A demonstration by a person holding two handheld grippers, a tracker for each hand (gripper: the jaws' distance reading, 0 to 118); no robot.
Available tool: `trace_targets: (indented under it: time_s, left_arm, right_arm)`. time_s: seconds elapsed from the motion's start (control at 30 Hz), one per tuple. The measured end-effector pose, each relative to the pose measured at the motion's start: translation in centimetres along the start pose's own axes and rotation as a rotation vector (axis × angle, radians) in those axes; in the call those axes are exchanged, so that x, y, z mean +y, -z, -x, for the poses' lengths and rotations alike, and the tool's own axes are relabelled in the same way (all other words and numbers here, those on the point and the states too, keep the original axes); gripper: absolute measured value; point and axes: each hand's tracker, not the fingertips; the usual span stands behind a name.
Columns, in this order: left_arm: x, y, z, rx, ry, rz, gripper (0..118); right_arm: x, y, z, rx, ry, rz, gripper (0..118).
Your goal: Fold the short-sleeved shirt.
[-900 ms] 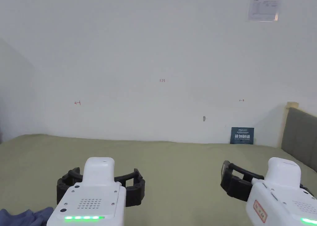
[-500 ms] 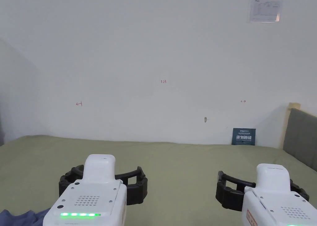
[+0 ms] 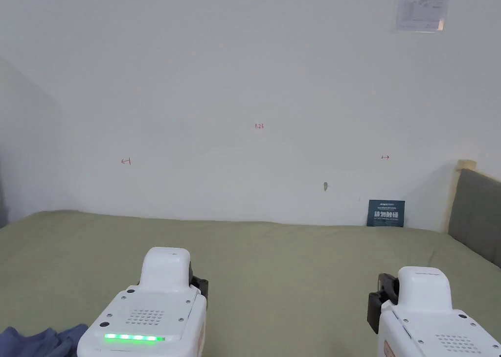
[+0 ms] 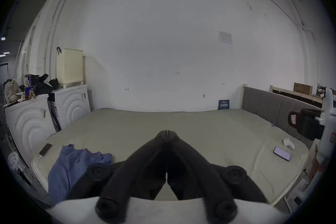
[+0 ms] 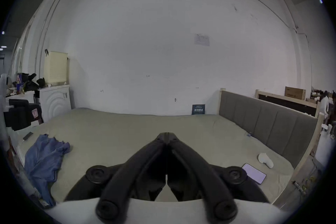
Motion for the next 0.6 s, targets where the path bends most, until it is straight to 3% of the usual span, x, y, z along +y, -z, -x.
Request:
trace_targets:
  time_s: [0.1, 0.13, 0.33, 0.5, 0.6]
  left_arm:
    - [-0.7, 0.9, 1.9, -0.032, -0.015, 0.027, 0]
    - [0.6, -0.8, -1.8, -0.031, -0.007, 0.028, 0]
    - [0.4, -1.2, -1.9, -0.031, 0.008, 0.028, 0]
    - [-0.3, -0.7, 1.6, 0.009, -0.006, 0.054, 0]
    - [-0.6, -1.3, 6.0, 0.117, -0.032, 0.074, 0]
  right_arm:
    - [-0.3, -0.5, 0.3, 0.006, -0.014, -0.010, 0]
    - [-0.2, -0.5, 0.4, 0.005, -0.022, -0.005, 0]
    - [-0.8, -0.7, 1.2, 0.007, -0.061, 0.002, 0]
    - [-1.3, -0.1, 2.5, 0.040, -0.071, 0.030, 0]
    - [-2.0, 0.8, 5.1, 0.109, -0.088, 0.043, 0]
